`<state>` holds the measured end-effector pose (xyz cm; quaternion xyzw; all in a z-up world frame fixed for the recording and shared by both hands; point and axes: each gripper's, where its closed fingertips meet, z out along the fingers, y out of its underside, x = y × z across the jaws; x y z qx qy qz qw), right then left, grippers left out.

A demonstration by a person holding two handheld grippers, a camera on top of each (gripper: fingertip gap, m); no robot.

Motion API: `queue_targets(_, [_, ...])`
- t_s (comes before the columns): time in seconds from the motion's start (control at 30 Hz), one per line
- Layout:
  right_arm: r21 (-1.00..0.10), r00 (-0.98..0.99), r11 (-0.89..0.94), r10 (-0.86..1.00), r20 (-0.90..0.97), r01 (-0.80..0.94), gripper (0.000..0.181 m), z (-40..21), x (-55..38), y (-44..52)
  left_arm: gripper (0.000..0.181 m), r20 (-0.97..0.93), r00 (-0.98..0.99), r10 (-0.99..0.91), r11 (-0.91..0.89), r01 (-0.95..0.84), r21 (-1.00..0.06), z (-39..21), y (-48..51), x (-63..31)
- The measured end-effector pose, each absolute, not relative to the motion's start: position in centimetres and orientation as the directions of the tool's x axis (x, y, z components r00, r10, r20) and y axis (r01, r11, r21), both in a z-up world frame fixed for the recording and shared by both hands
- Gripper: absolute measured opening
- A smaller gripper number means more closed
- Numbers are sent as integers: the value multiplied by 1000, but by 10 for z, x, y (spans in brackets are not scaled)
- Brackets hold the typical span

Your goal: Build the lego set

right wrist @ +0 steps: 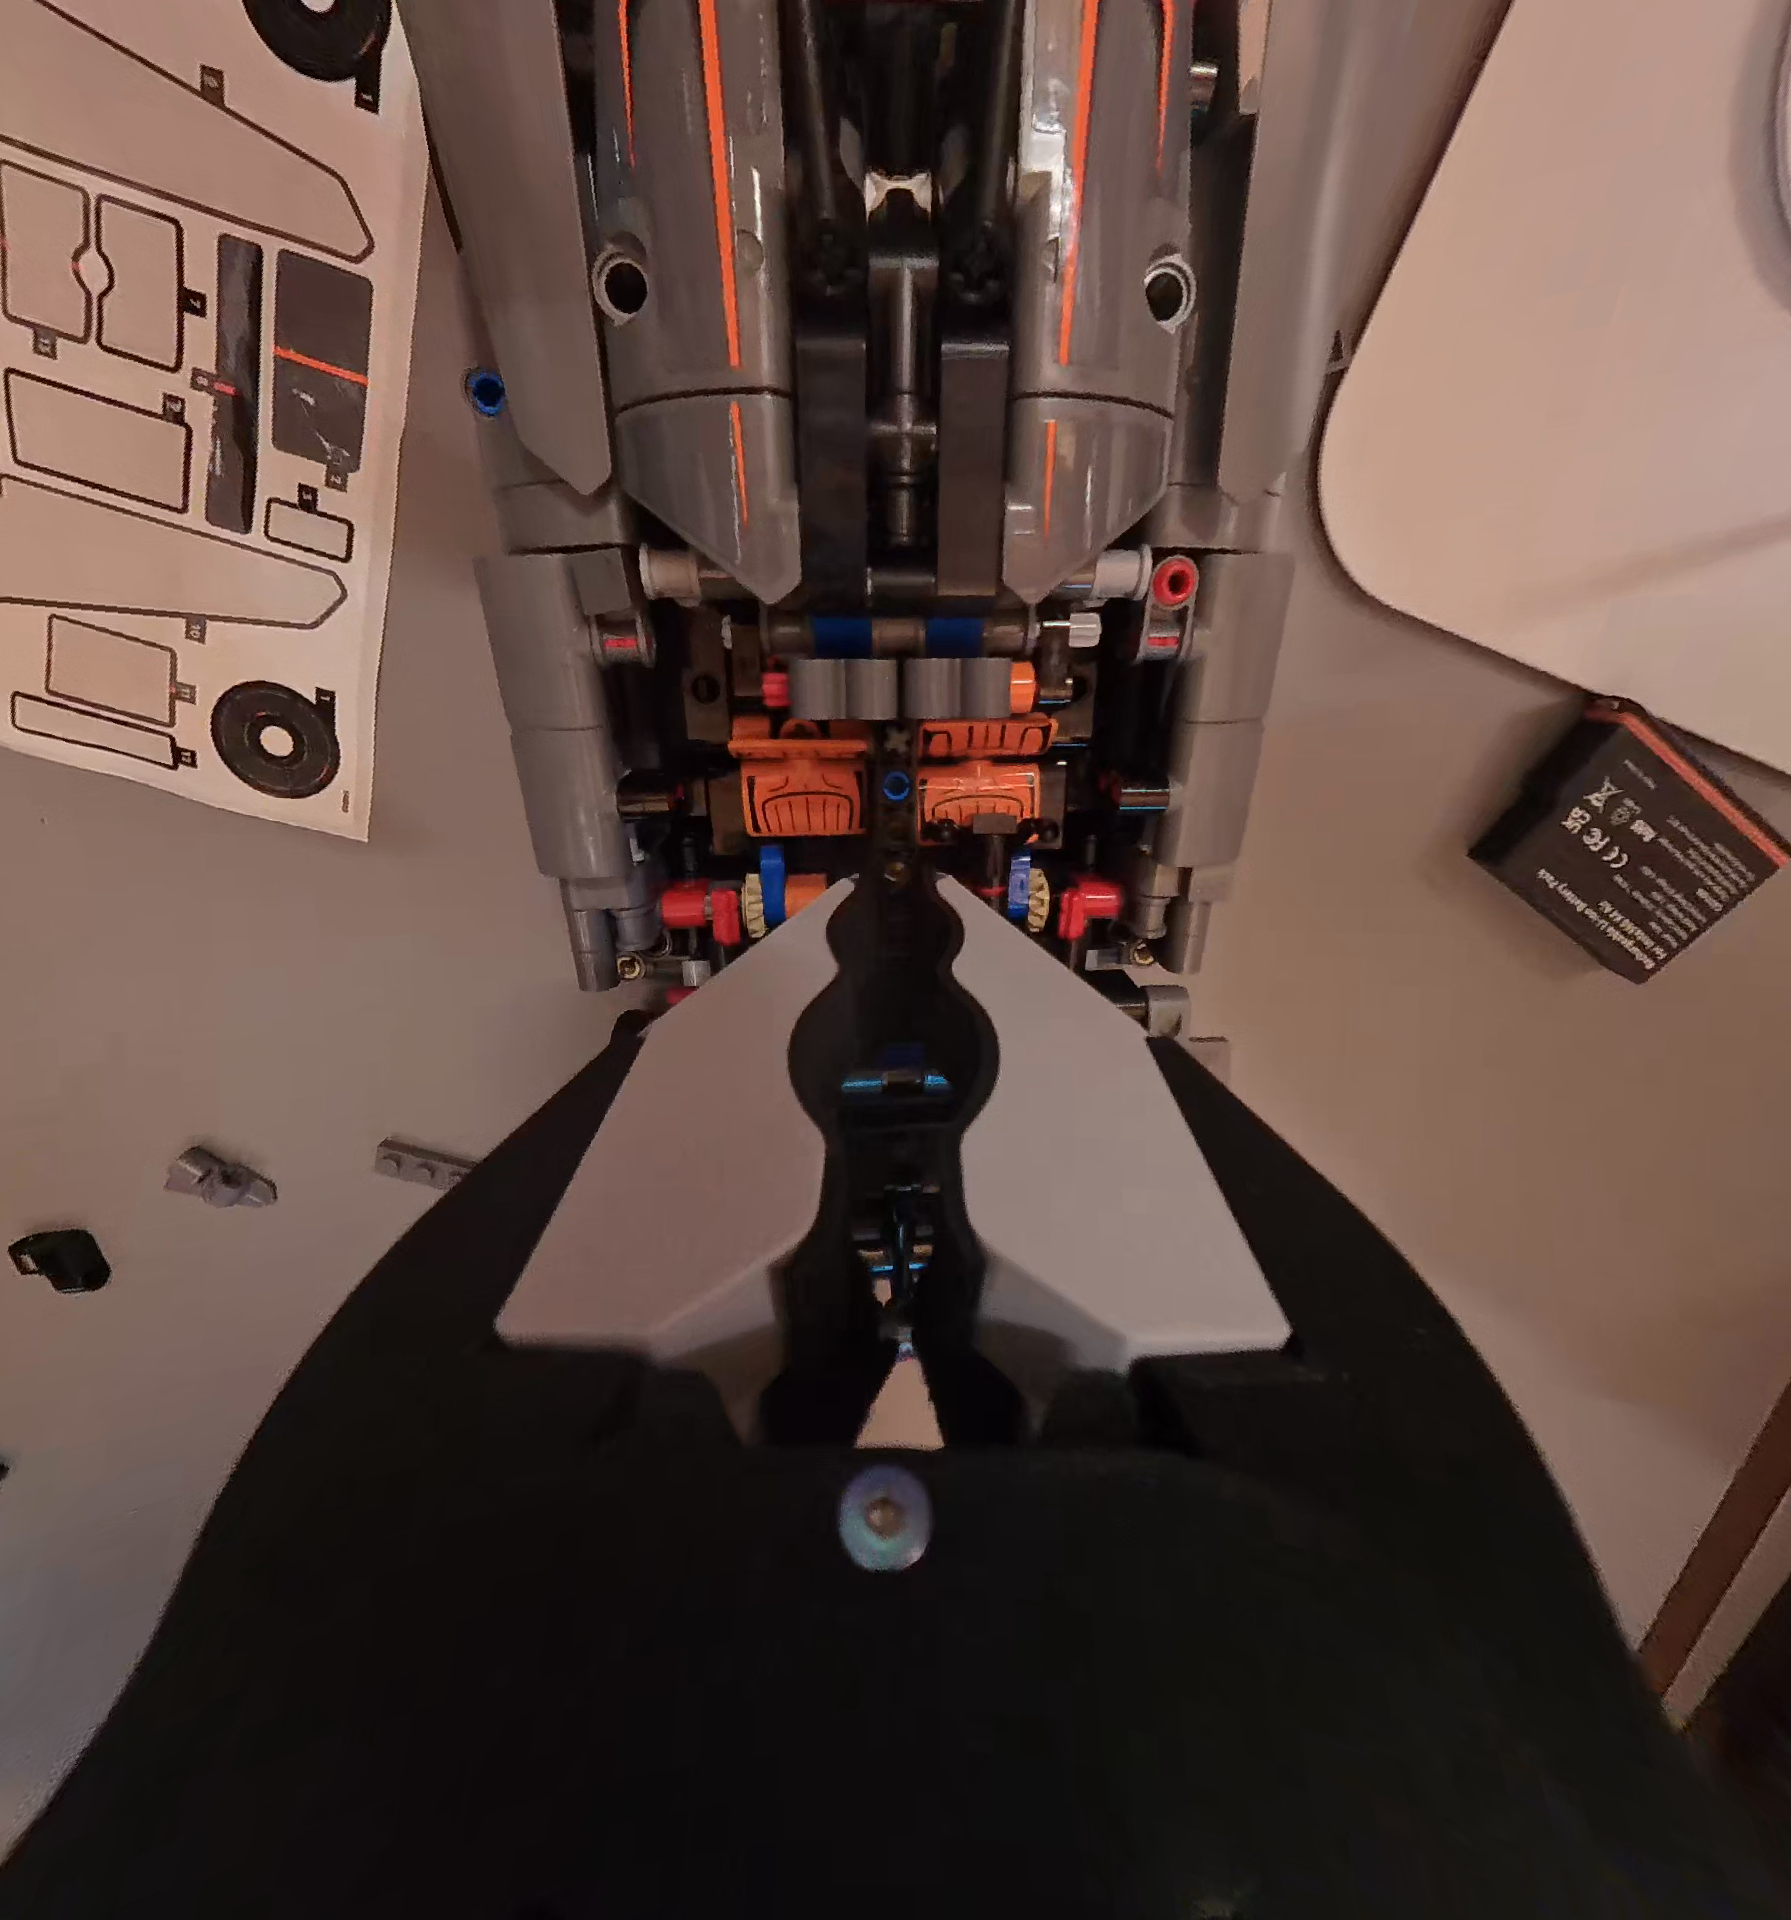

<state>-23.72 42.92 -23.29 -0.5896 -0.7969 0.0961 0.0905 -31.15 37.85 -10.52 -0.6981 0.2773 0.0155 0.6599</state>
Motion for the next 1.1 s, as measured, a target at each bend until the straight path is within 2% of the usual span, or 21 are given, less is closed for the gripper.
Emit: queue_targets(1.1, [-202,-102,103,995,13,974,6,-235,-63,466,84,-386,849,-360,55,-394,-917,-97,374,-307])
